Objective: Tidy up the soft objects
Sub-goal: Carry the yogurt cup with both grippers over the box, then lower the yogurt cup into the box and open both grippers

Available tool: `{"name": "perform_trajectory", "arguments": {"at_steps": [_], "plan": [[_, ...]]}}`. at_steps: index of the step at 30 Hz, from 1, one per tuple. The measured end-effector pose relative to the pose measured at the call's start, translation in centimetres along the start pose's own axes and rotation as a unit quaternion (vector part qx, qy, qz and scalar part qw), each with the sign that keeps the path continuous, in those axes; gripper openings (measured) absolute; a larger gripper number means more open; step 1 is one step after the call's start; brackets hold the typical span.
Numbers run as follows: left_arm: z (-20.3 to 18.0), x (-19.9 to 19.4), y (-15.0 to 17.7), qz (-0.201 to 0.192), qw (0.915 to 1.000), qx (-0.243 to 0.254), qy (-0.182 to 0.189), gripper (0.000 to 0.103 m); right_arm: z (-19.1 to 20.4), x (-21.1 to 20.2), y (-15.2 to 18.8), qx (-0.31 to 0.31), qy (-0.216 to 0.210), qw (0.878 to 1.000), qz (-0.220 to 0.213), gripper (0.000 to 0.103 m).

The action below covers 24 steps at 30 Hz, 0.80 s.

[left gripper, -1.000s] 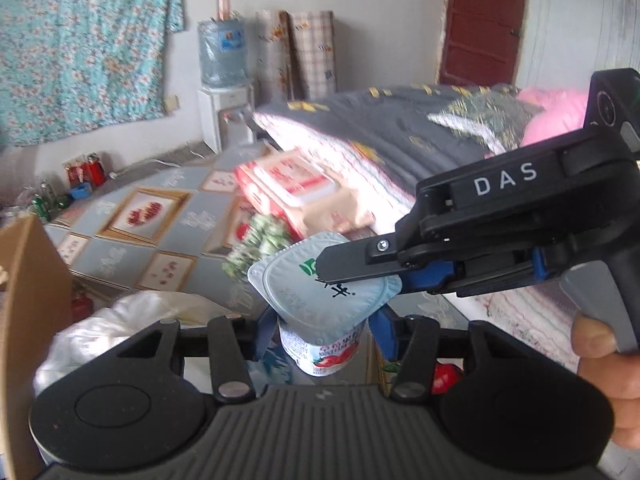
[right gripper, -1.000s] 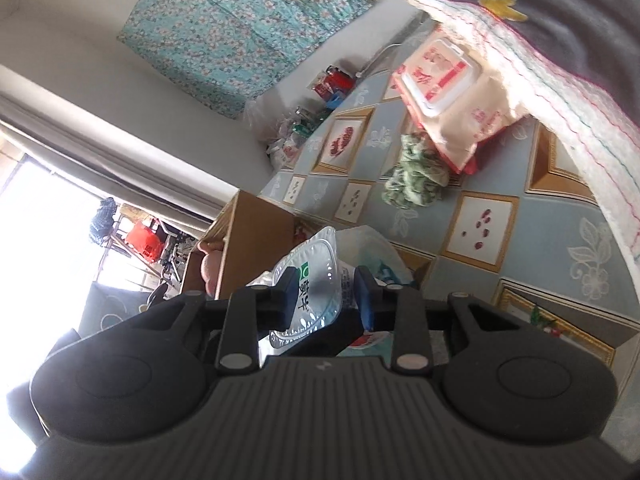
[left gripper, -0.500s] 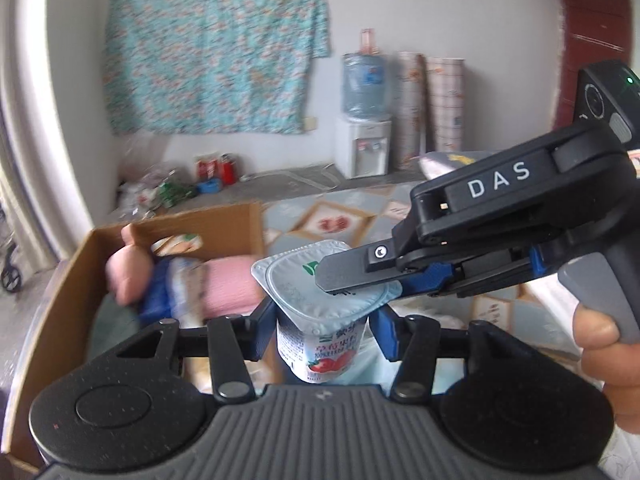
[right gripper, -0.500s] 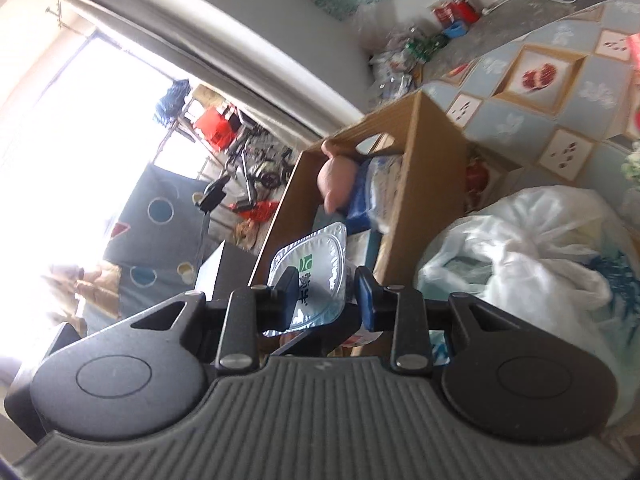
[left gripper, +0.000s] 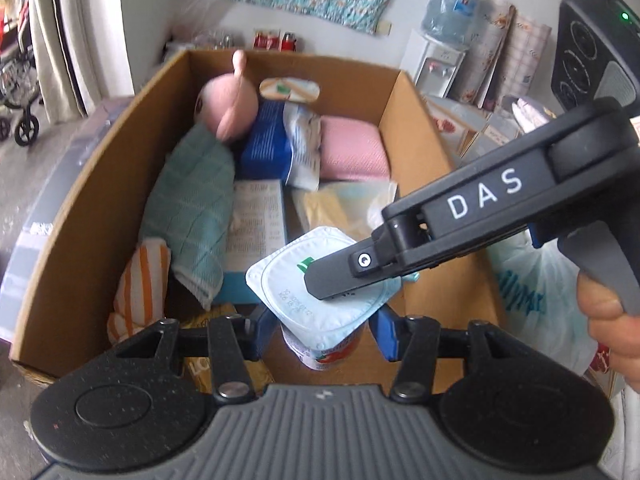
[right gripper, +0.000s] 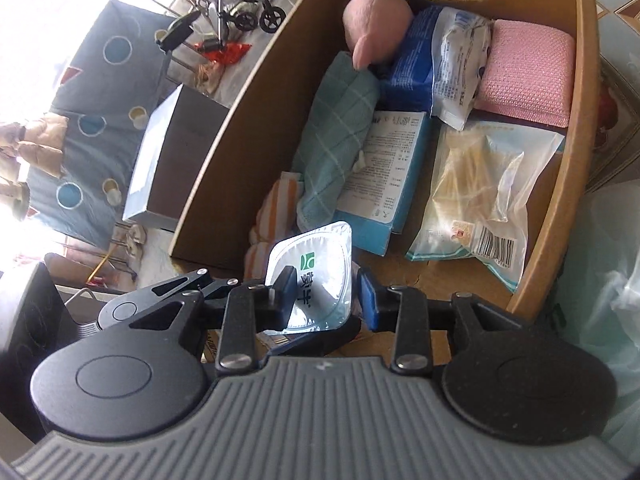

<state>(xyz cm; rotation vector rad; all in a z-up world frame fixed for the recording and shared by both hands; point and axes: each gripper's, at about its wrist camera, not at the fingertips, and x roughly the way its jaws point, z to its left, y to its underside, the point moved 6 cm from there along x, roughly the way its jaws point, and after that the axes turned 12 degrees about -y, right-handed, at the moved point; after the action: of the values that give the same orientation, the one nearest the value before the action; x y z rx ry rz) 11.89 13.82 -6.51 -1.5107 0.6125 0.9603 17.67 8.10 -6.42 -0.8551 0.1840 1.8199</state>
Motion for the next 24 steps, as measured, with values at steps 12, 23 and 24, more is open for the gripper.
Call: {"name": "perform_trajectory", "arguments": {"at_steps": [12, 23, 24], "plan": [[1.1, 3.1, 0.6, 0.085, 0.9961, -0.014, 0.019, 0.056, -1.8, 3.6, -0.8, 0.015, 0.035, 0.997, 0.067, 0.035], [1.1, 1.6, 0.8, 0.065, 0.9973, -0.019, 0.029, 0.067, -0.7, 2.8, -1.7, -0.022, 0.067, 0.996, 0.060, 0.049], [1.1, 1.3, 0.7, 0.062, 0.9975, -0.022, 0.027, 0.067, -0.5, 2.5, -1.8, -0.025, 0.068, 0.996, 0.056, 0.050]]}}
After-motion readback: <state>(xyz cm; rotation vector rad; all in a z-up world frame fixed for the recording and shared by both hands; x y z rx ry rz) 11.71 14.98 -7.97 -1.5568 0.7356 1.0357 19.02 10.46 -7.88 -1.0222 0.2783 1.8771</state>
